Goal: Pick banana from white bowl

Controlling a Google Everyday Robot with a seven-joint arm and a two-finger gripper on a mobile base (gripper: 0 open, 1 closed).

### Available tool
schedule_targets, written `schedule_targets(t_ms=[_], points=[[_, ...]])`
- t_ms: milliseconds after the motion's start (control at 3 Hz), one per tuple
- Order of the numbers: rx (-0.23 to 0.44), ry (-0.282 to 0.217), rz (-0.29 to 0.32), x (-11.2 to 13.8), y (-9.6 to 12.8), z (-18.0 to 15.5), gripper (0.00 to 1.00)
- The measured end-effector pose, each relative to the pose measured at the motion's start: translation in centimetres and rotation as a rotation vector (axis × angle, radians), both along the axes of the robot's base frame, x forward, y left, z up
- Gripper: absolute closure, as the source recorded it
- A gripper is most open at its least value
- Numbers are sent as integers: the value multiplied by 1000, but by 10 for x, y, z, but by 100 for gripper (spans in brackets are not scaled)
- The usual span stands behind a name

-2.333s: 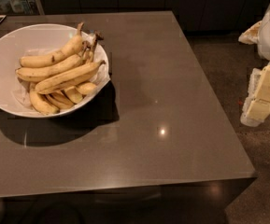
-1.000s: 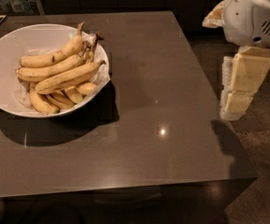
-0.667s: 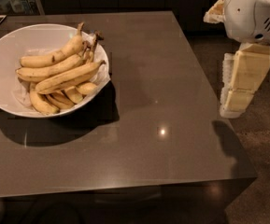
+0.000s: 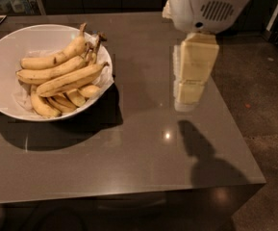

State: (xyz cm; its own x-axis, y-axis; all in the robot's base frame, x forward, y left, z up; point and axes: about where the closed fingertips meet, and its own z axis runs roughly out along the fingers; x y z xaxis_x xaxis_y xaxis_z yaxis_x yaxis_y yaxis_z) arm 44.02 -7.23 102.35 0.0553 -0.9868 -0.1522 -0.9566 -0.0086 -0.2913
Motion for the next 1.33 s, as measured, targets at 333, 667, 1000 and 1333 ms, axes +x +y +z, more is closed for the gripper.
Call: schedule_targets(t_ms=[333, 667, 1000, 1333], points=[[-41, 47, 35, 19, 43, -13, 0], [-19, 13, 48, 23, 54, -7, 0], [4, -8, 35, 40, 80, -6, 0], [-22, -15, 31, 64, 111, -7, 0]])
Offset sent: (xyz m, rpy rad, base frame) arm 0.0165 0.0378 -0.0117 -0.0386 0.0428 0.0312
